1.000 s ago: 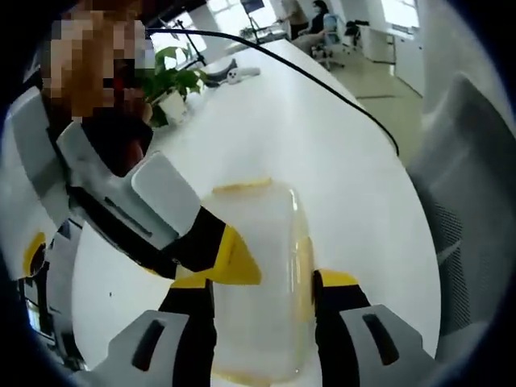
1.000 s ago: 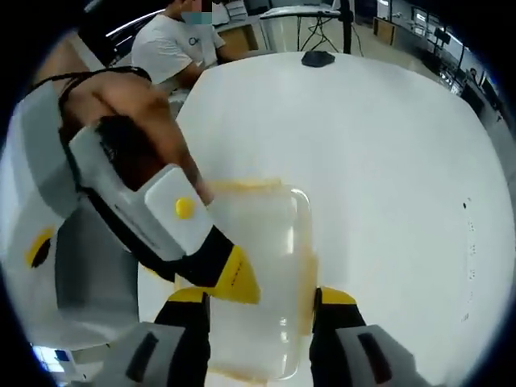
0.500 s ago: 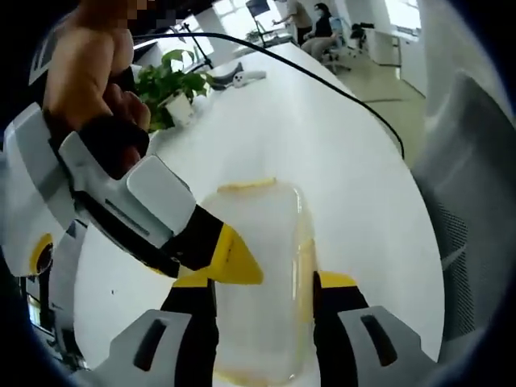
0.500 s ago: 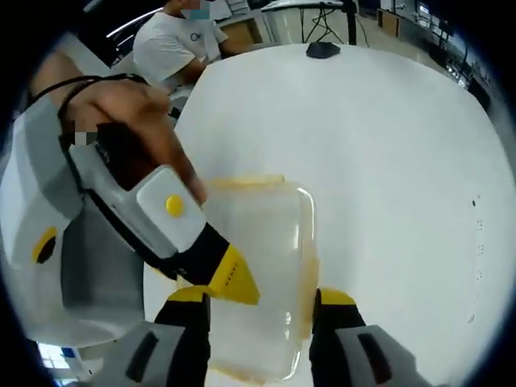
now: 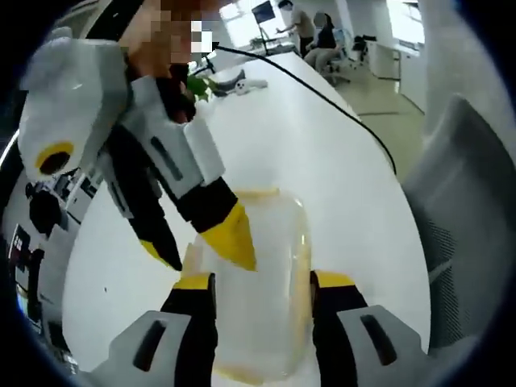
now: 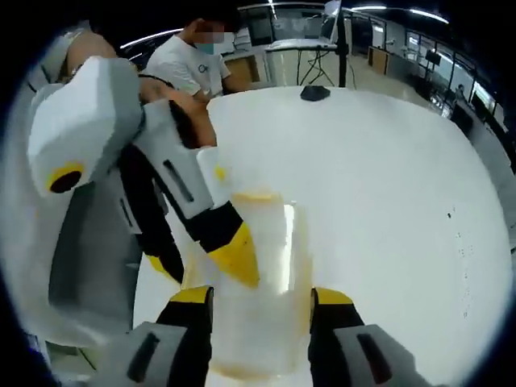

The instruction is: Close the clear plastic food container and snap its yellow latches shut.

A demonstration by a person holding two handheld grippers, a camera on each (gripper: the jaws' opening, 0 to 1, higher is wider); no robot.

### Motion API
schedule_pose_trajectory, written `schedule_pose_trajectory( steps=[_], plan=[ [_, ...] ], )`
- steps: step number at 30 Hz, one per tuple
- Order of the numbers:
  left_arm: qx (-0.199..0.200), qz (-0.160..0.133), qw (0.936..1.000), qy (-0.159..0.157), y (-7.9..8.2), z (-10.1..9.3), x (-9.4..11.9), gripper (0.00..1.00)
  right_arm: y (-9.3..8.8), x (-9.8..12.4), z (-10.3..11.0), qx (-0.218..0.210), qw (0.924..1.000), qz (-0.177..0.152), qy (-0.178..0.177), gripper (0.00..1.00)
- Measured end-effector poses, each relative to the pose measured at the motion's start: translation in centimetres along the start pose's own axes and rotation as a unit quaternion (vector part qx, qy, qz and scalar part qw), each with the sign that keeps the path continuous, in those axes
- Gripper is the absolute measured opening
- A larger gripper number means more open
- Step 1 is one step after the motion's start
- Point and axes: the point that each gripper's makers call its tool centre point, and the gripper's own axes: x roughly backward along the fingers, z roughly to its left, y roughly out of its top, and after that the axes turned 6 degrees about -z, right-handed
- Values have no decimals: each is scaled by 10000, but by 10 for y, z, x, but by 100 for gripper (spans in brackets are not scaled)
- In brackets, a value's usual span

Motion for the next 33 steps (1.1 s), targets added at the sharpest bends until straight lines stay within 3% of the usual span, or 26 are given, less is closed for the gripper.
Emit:
schedule_pose_trajectory(
  steps=[3, 4, 9, 14, 17, 19, 21, 22, 24, 30, 32, 33],
  plan=[
    [372, -63, 9992, -116, -1, 3, 7, 45, -7, 10, 1, 246, 9994, 64, -236, 44],
    [391, -66, 9987, -330, -2, -1, 9, 45, -8, 11, 0, 291, 9989, 78, -361, 46],
    [434, -68, 9984, -364, -3, 16, 18, 49, -12, 10, 13, 408, 9973, -99, -597, 47],
    [473, -80, 9972, -571, 0, 24, 22, 42, -16, 11, 11, 426, 9951, -158, -881, 59],
    [457, 63, 9963, -725, -7, 22, 22, 55, -20, 10, 16, 312, 9956, -156, -867, 70],
    [592, 151, 9948, -811, -12, 22, 22, 66, -25, 7, 24, 172, 9969, -143, -757, 85],
    [901, 236, 9909, -976, -18, 15, 21, 79, -36, 2, 28, 112, 9973, -12, -727, 91],
    [805, 264, 9916, -974, -22, 15, 19, 86, -46, 1, 25, 196, 9964, 182, -810, 92],
    [509, 573, 9931, -889, -38, 20, 20, 89, -55, -1, 21, 273, 9948, 344, -919, 96],
    [431, 771, 9921, -890, -57, 13, 10, 94, -59, -12, 12, 445, 9919, 433, -1107, 89],
    [426, 759, 9918, -933, -59, 9, 7, 88, -60, -14, 11, 626, 9904, 536, -1113, 75],
    [295, 784, 9934, -782, -62, 13, 6, 84, -58, -16, 9, 571, 9904, 476, -1166, 75]
  ],
)
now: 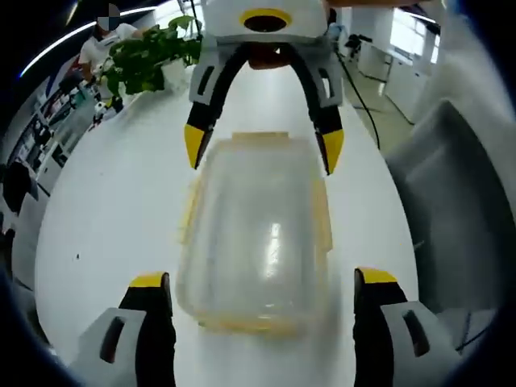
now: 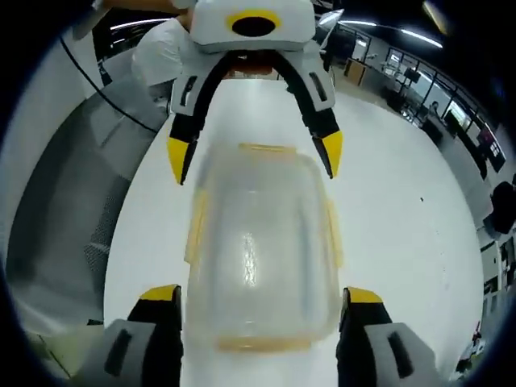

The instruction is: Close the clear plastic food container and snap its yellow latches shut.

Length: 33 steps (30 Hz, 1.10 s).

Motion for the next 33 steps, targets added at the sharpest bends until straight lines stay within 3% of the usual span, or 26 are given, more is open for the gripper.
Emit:
schedule_pose_trajectory(
  steps=[3, 8, 16, 27, 33],
  plan=[
    [50, -235, 9996, 161, 3, 3, 0, 77, -1, 1, 1, -27, 10000, 38, -1, 75],
    [4, -199, 9997, 131, -9, -2, 9, 76, 12, -6, 7, -31, 10000, -64, 1, 75],
    [-47, 17, 9999, 165, -49, -5, 38, 76, 54, -35, 12, -11, 10000, -73, -11, 75],
    [21, 83, 9997, 222, -105, -5, 80, 76, 113, -74, 13, 77, 10000, -41, 38, 75],
    [27, 84, 9997, 224, -129, -3, 98, 76, 136, -91, 12, 101, 9999, 11, 54, 75]
  ],
)
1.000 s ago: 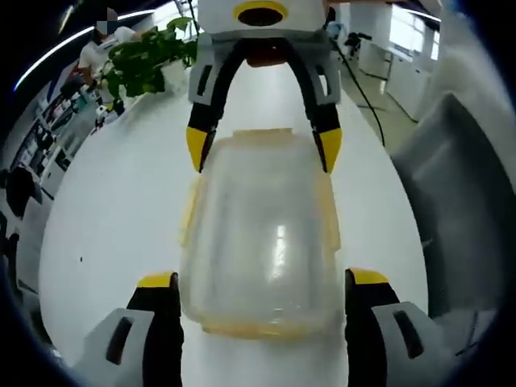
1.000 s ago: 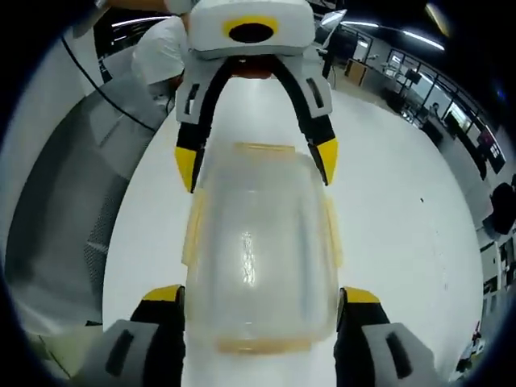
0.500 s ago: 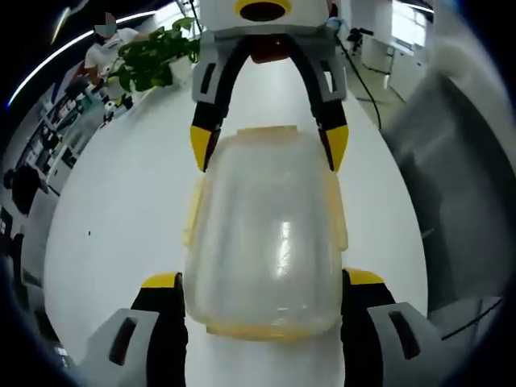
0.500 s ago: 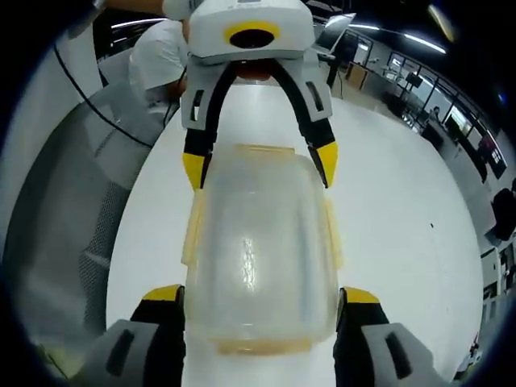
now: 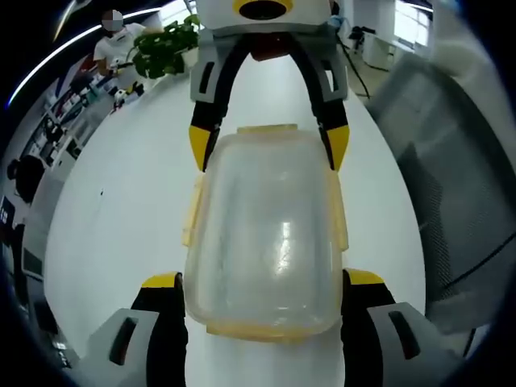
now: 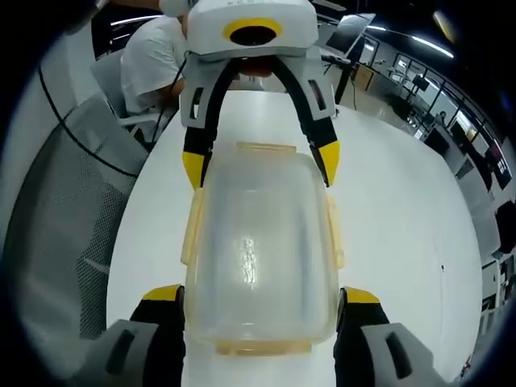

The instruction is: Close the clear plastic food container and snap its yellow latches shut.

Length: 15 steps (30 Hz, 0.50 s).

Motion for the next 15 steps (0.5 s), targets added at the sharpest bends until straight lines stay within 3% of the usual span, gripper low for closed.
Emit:
schedule_pose_trajectory(
  steps=[5, 15],
  plan=[
    [30, -68, 10000, 10, -12, 5, 7, 76, 11, -9, -5, 44, 10000, 42, 14, 75],
    [-27, -89, 9999, -99, -13, 28, 4, 77, 10, -13, -29, 20, 9999, 166, 30, 76]
  ],
)
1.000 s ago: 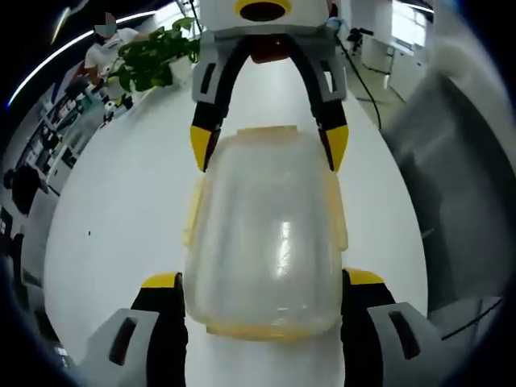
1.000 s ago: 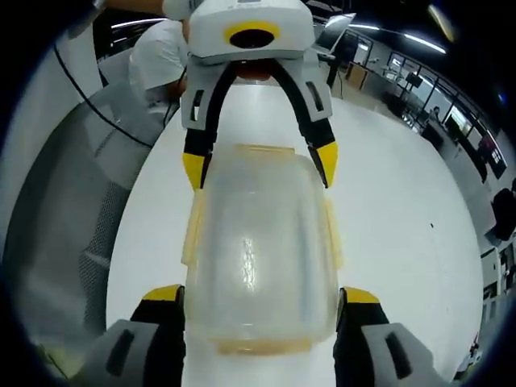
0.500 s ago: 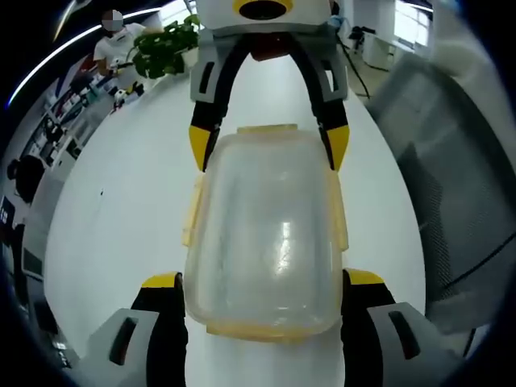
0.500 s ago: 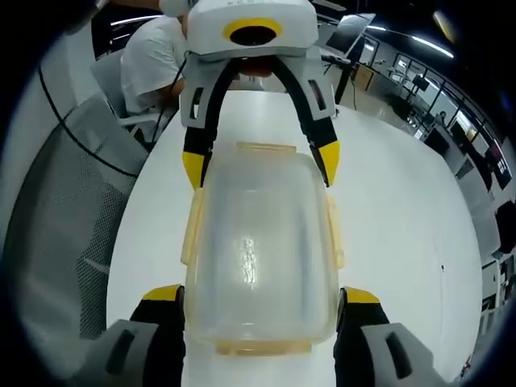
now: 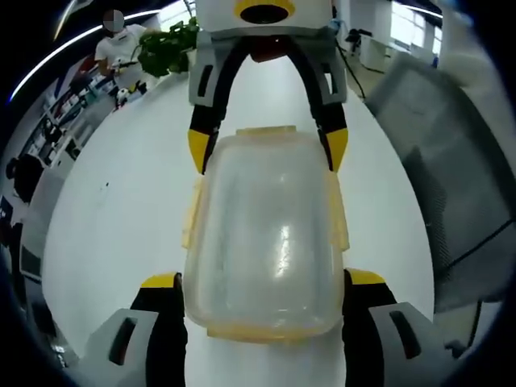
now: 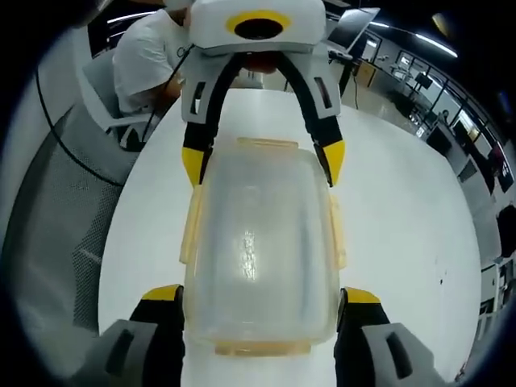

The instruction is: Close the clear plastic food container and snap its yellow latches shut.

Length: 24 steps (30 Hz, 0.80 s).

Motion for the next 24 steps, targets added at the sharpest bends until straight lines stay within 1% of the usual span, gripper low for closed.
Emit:
schedule_pose_trajectory(
  steps=[4, 8, 14, 20, 24],
  plan=[
    [0, 11, 10000, -12, -2, 15, -2, 78, 0, -1, -13, 28, 10000, 75, 31, 76],
    [4, 35, 10000, -12, -4, 31, -3, 78, 0, -3, -31, 29, 10000, 69, 42, 76],
    [-10, 73, 10000, -34, -5, 52, -6, 78, -1, -5, -51, 26, 10000, 64, 65, 76],
    [19, 92, 9999, -63, -7, 69, -8, 78, -2, -7, -68, 21, 9999, 36, 116, 77],
    [53, 89, 9999, -67, -6, 73, -9, 79, -3, -7, -74, 62, 9998, 76, 193, 77]
  ],
)
